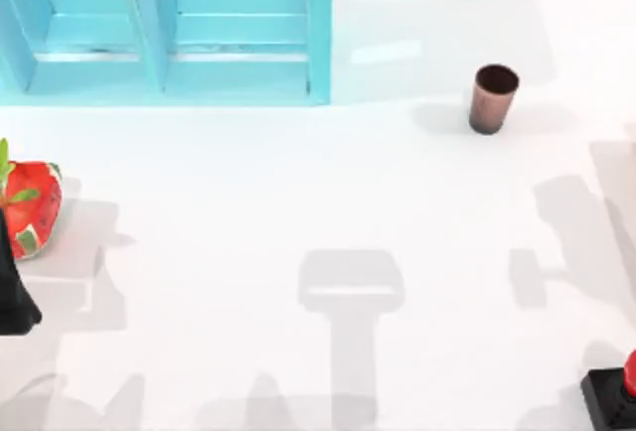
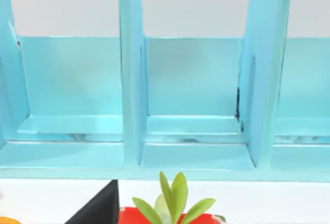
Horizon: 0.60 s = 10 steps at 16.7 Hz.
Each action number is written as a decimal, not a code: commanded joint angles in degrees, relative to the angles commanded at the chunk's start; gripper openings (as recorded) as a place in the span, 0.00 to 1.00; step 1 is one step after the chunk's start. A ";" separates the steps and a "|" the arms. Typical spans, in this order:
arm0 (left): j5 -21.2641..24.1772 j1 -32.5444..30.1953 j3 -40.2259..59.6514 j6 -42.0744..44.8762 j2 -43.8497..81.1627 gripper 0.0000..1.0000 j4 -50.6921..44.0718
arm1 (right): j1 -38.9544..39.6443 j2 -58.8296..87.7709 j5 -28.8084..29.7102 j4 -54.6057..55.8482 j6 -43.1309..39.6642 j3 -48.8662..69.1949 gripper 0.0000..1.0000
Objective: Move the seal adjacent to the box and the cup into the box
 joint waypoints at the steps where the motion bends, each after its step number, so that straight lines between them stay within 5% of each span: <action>1: 0.00 0.00 0.00 0.00 0.00 1.00 0.00 | -0.05 0.02 -0.02 -0.97 -0.01 0.99 1.00; 10: 0.00 0.00 0.00 0.00 0.00 1.00 0.00 | -0.16 6.08 0.54 -2.59 -0.28 7.45 1.00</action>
